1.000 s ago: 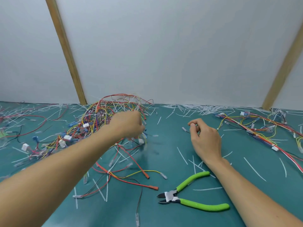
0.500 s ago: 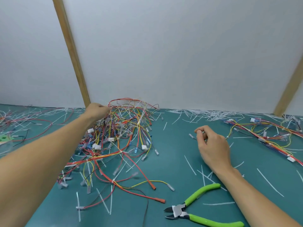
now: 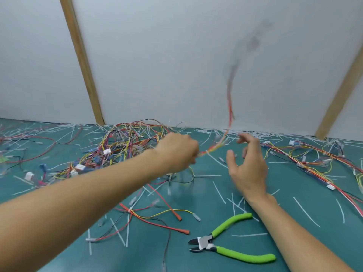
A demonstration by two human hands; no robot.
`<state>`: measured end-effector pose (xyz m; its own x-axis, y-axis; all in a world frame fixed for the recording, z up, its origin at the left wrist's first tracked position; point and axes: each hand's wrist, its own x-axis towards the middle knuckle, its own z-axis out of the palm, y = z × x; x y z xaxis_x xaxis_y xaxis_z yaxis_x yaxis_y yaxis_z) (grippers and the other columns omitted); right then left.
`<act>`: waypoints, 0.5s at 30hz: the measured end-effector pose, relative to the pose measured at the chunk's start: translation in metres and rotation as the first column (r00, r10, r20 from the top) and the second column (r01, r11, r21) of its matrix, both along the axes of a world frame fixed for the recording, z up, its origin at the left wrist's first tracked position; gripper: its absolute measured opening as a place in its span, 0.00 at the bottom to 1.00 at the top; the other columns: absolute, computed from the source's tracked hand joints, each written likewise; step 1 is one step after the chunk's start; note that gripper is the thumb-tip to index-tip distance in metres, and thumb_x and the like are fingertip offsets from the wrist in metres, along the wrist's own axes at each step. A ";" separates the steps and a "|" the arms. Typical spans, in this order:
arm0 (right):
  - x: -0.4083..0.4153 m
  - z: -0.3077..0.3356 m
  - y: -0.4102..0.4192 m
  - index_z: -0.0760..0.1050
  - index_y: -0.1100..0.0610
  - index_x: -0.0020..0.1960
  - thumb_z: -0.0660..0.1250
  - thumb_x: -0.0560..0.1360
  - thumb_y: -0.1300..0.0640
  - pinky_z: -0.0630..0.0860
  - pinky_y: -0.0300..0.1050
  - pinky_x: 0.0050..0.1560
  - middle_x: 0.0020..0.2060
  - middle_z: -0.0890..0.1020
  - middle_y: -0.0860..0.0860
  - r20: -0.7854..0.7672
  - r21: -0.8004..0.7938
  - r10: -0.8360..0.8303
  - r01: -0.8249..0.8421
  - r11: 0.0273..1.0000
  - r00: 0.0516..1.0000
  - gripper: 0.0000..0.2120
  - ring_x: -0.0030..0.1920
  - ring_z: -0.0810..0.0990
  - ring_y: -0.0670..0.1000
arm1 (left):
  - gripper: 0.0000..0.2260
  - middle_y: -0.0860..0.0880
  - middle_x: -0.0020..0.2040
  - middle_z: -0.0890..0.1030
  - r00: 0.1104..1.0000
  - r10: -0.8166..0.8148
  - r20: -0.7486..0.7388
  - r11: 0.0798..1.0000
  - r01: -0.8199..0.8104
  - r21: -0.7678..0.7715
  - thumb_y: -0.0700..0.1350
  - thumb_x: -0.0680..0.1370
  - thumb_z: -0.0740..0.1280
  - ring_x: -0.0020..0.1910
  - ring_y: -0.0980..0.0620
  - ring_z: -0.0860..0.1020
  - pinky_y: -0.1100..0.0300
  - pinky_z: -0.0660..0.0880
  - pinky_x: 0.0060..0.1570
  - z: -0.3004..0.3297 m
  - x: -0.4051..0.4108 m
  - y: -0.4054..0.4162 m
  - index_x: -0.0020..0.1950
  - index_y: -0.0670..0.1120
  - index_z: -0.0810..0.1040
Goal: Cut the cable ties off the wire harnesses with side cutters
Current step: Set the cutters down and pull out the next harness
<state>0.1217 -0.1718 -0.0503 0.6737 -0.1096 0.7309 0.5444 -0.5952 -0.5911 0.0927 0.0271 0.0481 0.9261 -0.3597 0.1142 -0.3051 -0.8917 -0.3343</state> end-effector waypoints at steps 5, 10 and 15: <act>-0.019 0.010 0.020 0.78 0.54 0.67 0.59 0.68 0.52 0.73 0.52 0.54 0.52 0.82 0.44 -0.025 -0.334 0.330 -0.319 0.887 0.944 0.28 0.49 0.73 0.45 | 0.08 0.51 0.52 0.84 0.977 -0.213 0.013 0.856 0.193 -0.481 0.46 0.80 0.67 0.51 0.47 0.81 0.52 0.76 0.49 -0.001 -0.024 0.010 0.58 0.50 0.81; -0.019 0.012 0.028 0.80 0.44 0.64 0.68 0.75 0.36 0.69 0.51 0.64 0.56 0.83 0.41 -0.281 -0.607 0.214 -0.346 0.715 0.936 0.21 0.61 0.76 0.47 | 0.09 0.51 0.47 0.84 0.980 0.131 0.149 0.756 -0.002 -0.655 0.41 0.79 0.64 0.47 0.47 0.81 0.53 0.77 0.48 0.016 -0.020 0.080 0.54 0.50 0.81; -0.019 0.004 0.041 0.82 0.42 0.58 0.66 0.77 0.35 0.66 0.50 0.65 0.56 0.79 0.43 -0.326 -0.769 0.107 -0.330 0.548 0.939 0.16 0.63 0.71 0.49 | 0.10 0.53 0.52 0.83 0.914 0.158 -0.375 0.924 -0.271 -0.270 0.48 0.80 0.66 0.50 0.50 0.80 0.54 0.77 0.54 -0.010 -0.019 0.113 0.60 0.50 0.80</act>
